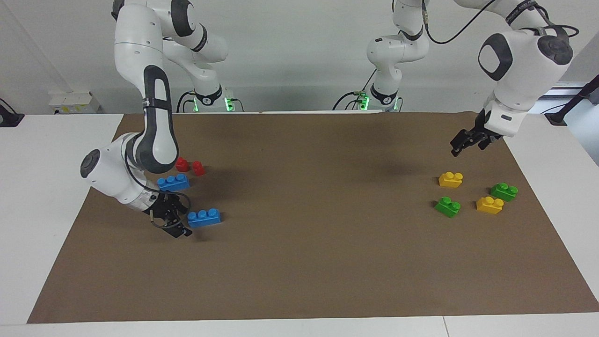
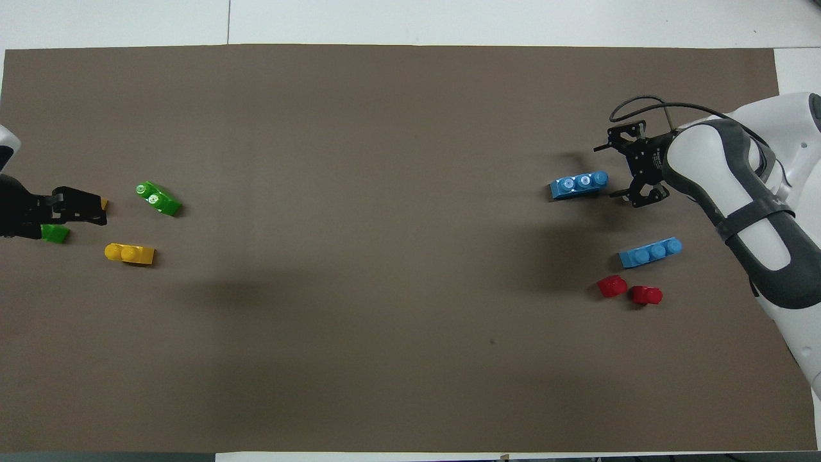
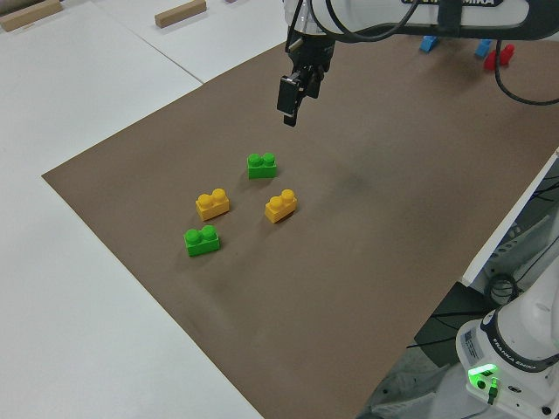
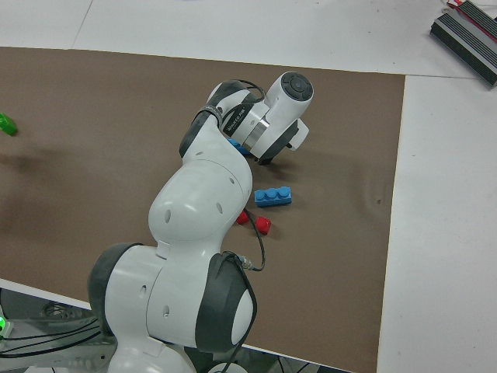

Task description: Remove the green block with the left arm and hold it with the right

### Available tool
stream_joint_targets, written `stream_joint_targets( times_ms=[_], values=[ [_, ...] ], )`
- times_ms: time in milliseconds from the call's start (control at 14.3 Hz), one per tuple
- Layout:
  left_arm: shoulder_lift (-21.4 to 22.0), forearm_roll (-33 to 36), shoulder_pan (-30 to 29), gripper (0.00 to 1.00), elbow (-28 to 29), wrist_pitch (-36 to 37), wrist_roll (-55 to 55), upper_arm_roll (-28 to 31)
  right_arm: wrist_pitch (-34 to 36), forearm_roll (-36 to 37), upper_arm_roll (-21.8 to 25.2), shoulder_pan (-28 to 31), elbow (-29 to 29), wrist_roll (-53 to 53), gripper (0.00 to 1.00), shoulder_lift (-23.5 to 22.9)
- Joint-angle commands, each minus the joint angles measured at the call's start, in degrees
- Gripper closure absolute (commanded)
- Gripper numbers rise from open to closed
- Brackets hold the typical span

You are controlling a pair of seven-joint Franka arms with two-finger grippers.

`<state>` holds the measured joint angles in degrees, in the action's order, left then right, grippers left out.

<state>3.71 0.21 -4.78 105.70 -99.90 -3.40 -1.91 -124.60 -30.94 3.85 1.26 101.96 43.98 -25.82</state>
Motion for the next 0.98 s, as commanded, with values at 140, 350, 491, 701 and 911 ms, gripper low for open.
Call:
stream_joint_targets(
  times_ms=[140, 350, 491, 701, 911],
  values=[
    [1.5, 0.2, 1.3, 0.00, -9.4, 10.7, 0.6, 0.4, 3.7, 9.9, -0.2, -0.6, 0.3, -1.0, 0.00, 6.5],
    [-0.7, 0.3, 3.3, 0.00, -13.5, 11.0, -7.0, 0.4, 11.0, 14.4, -0.4, -1.2, -1.6, -3.1, 0.00, 11.0],
    [-1.2, 0.3, 3.8, 0.00, -14.9, 11.6, -6.8, 0.2, 16.3, 18.9, -0.9, -1.2, -4.0, -11.7, 0.00, 13.4],
    [-1.1, 0.1, 3.8, 0.00, -14.2, 11.8, -6.6, 0.1, 22.2, 23.7, -1.0, -1.4, -5.6, -23.7, 0.00, 17.0],
    [-1.2, -0.1, 4.1, 0.00, -14.0, 13.8, -6.4, 0.0, 25.7, 27.4, -1.0, -2.8, -5.5, -33.2, 0.00, 21.1]
  ],
)
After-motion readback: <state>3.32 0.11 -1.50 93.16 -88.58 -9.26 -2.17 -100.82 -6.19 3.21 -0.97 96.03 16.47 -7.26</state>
